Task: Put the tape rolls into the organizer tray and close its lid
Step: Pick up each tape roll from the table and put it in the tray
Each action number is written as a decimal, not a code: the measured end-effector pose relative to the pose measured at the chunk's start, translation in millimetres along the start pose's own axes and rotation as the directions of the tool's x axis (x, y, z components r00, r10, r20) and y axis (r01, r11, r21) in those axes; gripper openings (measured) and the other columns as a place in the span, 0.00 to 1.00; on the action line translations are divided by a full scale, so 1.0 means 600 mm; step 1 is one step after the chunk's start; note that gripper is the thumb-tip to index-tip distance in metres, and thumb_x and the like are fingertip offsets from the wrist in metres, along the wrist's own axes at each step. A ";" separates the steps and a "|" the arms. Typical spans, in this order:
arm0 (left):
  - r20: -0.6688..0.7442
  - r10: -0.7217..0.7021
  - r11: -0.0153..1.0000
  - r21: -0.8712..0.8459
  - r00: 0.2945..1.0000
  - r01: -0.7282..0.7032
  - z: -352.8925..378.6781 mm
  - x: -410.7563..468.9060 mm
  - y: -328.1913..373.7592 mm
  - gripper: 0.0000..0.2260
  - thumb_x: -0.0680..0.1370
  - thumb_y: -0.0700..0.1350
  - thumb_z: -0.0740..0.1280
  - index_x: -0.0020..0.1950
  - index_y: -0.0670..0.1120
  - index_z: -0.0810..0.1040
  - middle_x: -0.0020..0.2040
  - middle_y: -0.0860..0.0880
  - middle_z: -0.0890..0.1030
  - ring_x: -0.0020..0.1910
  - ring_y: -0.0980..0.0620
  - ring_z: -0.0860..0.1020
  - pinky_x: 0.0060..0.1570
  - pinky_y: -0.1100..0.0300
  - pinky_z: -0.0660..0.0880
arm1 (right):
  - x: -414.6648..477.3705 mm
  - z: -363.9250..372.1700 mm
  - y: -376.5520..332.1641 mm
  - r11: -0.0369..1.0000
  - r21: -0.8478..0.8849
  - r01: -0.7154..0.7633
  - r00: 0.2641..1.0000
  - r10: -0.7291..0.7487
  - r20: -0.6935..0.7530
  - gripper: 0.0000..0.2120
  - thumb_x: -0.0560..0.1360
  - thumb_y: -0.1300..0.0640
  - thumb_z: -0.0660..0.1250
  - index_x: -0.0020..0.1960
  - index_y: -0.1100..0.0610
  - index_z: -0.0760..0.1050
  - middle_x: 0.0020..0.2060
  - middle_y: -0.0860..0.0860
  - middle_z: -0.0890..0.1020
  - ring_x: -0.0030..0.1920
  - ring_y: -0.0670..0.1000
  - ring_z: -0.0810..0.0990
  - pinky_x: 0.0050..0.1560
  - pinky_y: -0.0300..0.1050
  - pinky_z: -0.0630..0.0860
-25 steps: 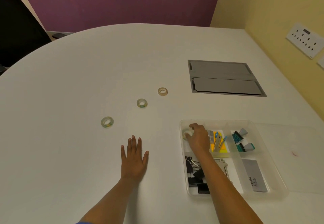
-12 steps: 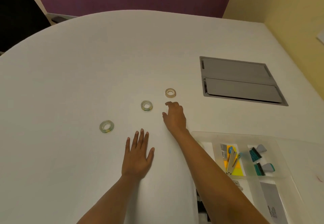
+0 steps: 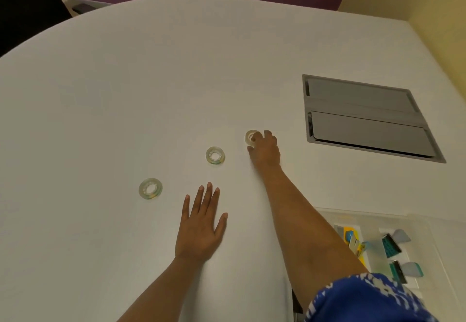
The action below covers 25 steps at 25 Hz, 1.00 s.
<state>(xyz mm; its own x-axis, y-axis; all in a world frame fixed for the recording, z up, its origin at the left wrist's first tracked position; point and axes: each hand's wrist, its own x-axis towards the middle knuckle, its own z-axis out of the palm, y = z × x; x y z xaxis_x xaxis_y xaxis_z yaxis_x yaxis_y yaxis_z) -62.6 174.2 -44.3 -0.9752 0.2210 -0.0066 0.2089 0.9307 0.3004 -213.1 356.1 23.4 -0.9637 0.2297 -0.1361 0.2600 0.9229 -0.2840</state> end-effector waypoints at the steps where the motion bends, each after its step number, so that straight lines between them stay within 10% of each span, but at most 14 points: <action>1: 0.008 -0.001 1.000 0.004 1.000 0.001 -0.001 0.000 0.000 0.28 0.79 0.60 0.42 0.76 0.54 0.37 0.77 0.56 0.39 0.76 0.56 0.36 0.74 0.52 0.35 | -0.002 0.000 0.001 1.000 0.021 -0.007 1.000 0.007 -0.016 0.19 0.80 0.57 0.61 0.69 0.61 0.67 0.70 0.58 0.66 0.69 0.56 0.66 0.64 0.48 0.71; 11: 0.044 -0.006 1.000 -0.007 0.999 0.007 -0.013 -0.002 0.004 0.27 0.80 0.59 0.44 0.76 0.54 0.40 0.78 0.56 0.41 0.76 0.58 0.36 0.77 0.50 0.38 | -0.160 -0.083 0.026 0.859 0.511 0.028 0.973 0.093 -0.210 0.14 0.73 0.58 0.71 0.56 0.60 0.75 0.60 0.54 0.77 0.58 0.54 0.77 0.50 0.34 0.66; 25: 0.065 -0.006 1.000 -0.015 0.998 0.007 -0.011 0.000 0.001 0.27 0.80 0.58 0.44 0.77 0.53 0.43 0.79 0.55 0.43 0.75 0.59 0.37 0.76 0.51 0.38 | -0.330 -0.047 0.154 0.944 0.205 -0.260 0.963 0.239 0.125 0.23 0.73 0.66 0.66 0.67 0.62 0.66 0.63 0.58 0.70 0.63 0.57 0.70 0.59 0.46 0.70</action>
<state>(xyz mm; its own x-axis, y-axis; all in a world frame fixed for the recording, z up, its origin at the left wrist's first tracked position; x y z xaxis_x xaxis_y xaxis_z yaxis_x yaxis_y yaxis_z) -62.9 172.8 -37.8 -0.9697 0.2338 -0.0704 0.2009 0.9278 0.3145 -0.1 404.6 50.9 -0.8586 0.4029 -0.3170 0.5085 0.7478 -0.4268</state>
